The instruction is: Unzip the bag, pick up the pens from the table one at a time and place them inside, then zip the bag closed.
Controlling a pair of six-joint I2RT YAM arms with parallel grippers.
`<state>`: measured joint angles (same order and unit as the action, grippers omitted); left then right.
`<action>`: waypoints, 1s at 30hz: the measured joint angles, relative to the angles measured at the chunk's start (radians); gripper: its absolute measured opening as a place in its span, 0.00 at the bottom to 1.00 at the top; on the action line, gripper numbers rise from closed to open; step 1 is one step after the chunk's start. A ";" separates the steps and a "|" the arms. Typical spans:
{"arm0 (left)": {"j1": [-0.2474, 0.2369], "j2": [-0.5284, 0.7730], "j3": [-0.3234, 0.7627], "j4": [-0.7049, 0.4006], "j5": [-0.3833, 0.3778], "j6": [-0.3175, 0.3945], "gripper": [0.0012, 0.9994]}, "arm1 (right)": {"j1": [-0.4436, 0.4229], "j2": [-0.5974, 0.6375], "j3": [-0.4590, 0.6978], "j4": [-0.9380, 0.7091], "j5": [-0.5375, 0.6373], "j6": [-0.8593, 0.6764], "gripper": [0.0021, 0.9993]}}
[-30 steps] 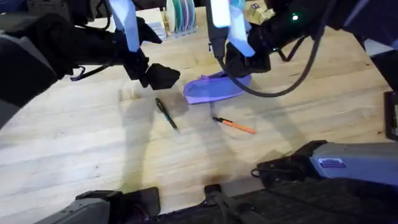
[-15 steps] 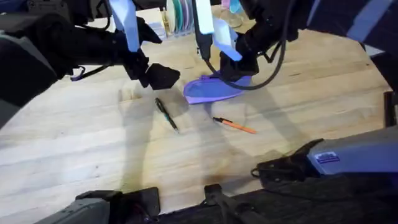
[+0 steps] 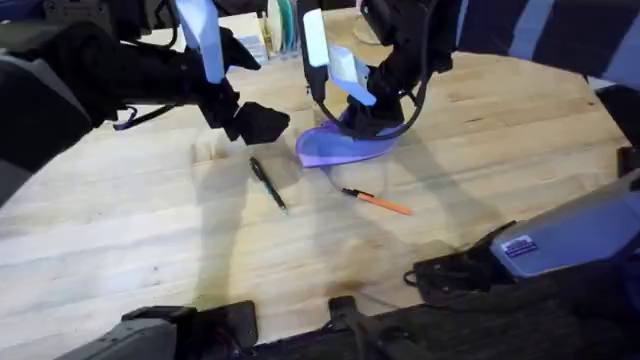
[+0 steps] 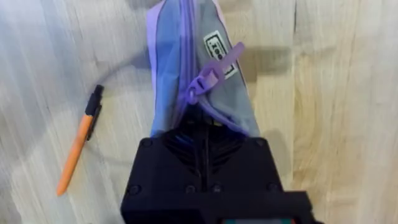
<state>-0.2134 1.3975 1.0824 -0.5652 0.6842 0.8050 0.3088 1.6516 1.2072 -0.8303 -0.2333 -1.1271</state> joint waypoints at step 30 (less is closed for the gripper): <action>0.000 -0.019 0.000 0.004 -0.049 0.000 0.99 | -0.003 -0.043 0.000 0.025 0.007 0.032 1.00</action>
<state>-0.2134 1.3787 1.0824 -0.5612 0.6355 0.8047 0.3061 1.6084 1.2076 -0.8055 -0.2259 -1.0949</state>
